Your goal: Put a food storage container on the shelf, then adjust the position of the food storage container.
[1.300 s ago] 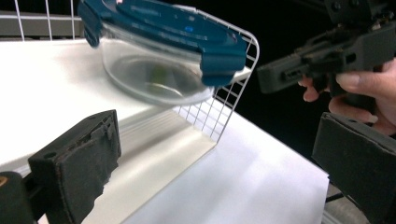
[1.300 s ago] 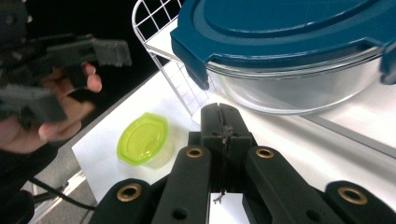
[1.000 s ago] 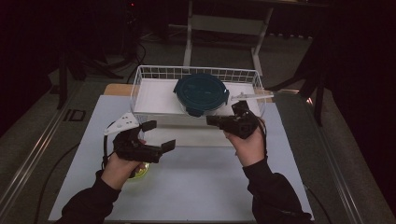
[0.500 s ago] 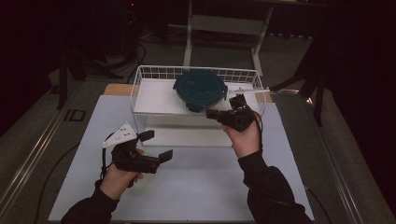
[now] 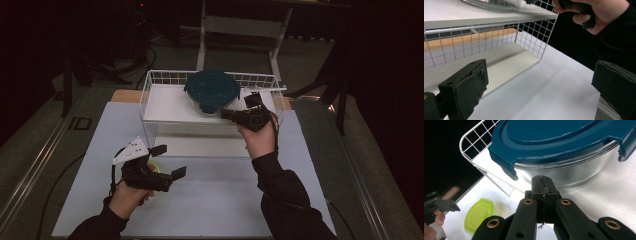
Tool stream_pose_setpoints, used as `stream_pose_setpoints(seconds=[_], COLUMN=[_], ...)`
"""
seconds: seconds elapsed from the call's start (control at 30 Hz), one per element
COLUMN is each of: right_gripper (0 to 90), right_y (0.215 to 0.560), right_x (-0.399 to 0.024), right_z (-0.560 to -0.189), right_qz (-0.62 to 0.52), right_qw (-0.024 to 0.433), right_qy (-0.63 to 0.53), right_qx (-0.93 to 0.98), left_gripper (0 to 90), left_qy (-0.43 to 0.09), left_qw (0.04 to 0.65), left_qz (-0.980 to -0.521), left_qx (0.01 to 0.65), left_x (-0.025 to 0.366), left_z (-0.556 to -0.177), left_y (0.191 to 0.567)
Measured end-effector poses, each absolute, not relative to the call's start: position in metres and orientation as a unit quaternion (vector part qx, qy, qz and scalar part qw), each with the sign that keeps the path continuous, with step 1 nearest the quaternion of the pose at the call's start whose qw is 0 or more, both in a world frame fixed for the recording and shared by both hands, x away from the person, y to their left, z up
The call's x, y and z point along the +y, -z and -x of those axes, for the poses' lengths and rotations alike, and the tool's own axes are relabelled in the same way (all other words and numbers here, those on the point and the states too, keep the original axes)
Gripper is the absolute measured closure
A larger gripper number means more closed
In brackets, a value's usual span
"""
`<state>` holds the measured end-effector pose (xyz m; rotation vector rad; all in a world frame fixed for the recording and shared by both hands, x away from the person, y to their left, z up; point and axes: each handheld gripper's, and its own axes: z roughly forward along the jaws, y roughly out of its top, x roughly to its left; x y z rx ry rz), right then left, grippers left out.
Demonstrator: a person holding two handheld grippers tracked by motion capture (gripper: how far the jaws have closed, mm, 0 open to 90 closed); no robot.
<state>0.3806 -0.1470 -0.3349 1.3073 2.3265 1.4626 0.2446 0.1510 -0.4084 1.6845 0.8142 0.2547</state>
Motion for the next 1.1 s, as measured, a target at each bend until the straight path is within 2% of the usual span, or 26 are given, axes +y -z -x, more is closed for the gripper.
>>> stream_pose_setpoints(seconds=[0.3,0.5,0.7,0.73,0.8,0.87,1.1], right_gripper=[89.7,71.6,41.1,33.3,26.6,16.1,14.0], right_y=[0.336,0.337,0.340,0.341,0.344,0.347,0.355], right_x=[-0.151,-0.157,-0.167,-0.168,-0.173,-0.178,-0.192], right_z=[-0.377,-0.360,-0.335,-0.330,-0.320,-0.310,-0.283], right_qz=[-0.423,-0.406,-0.381,-0.376,-0.370,-0.353,-0.324], right_qw=[0.045,0.052,0.066,0.067,0.069,0.055,0.063], right_qy=[-0.484,-0.492,-0.512,-0.517,-0.527,-0.538,-0.559], right_qx=[0.765,0.768,0.767,0.766,0.762,0.764,0.761], left_gripper=[0.2,0.2,0.2,0.2,0.3,1.0,3.6], left_qy=[-0.109,-0.090,-0.090,-0.089,-0.099,-0.105,-0.123], left_qw=[0.590,0.596,0.589,0.592,0.585,0.584,0.573], left_qz=[-0.720,-0.723,-0.732,-0.731,-0.739,-0.742,-0.750], left_qx=[0.350,0.337,0.332,0.327,0.320,0.314,0.308], left_x=[0.153,0.156,0.162,0.163,0.167,0.172,0.190], left_z=[-0.243,-0.242,-0.239,-0.238,-0.237,-0.235,-0.232], left_y=[0.408,0.406,0.404,0.404,0.402,0.400,0.400])
